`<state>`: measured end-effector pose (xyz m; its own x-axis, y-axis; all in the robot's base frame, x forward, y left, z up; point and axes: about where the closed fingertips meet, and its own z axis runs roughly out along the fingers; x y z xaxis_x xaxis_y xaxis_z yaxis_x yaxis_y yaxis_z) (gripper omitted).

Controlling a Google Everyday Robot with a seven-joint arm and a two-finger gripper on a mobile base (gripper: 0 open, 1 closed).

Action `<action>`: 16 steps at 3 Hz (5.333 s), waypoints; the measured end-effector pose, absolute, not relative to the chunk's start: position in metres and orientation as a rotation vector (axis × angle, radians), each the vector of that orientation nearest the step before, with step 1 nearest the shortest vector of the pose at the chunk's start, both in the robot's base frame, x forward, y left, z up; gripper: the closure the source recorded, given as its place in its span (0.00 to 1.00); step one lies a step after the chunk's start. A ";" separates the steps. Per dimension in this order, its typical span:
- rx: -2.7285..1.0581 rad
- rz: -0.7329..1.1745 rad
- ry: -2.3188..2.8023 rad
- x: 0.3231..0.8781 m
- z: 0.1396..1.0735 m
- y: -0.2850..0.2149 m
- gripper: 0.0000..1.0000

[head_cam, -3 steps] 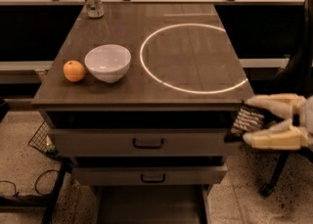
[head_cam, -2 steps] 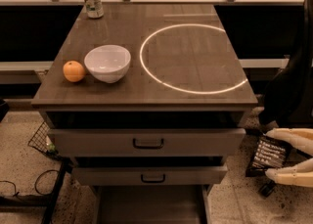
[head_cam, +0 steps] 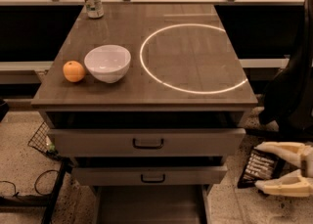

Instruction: Place rxbar chocolate into bottom drawer

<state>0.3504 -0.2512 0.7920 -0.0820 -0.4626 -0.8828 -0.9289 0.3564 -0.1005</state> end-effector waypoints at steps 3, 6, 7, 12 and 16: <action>-1.274 0.714 1.744 0.324 0.540 -0.258 1.00; -1.212 0.820 1.753 0.328 0.453 -0.230 1.00; -1.247 0.870 1.675 0.354 0.384 -0.169 1.00; -1.368 0.876 1.779 0.425 0.201 0.006 0.99; -1.367 0.890 1.774 0.420 0.201 0.011 0.07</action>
Offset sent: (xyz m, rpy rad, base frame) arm -0.0340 -0.0165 -0.2889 -0.0422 0.0527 0.0339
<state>0.4198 0.0110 0.2009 -0.1828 -0.4816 -0.8571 -0.9750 0.2005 0.0953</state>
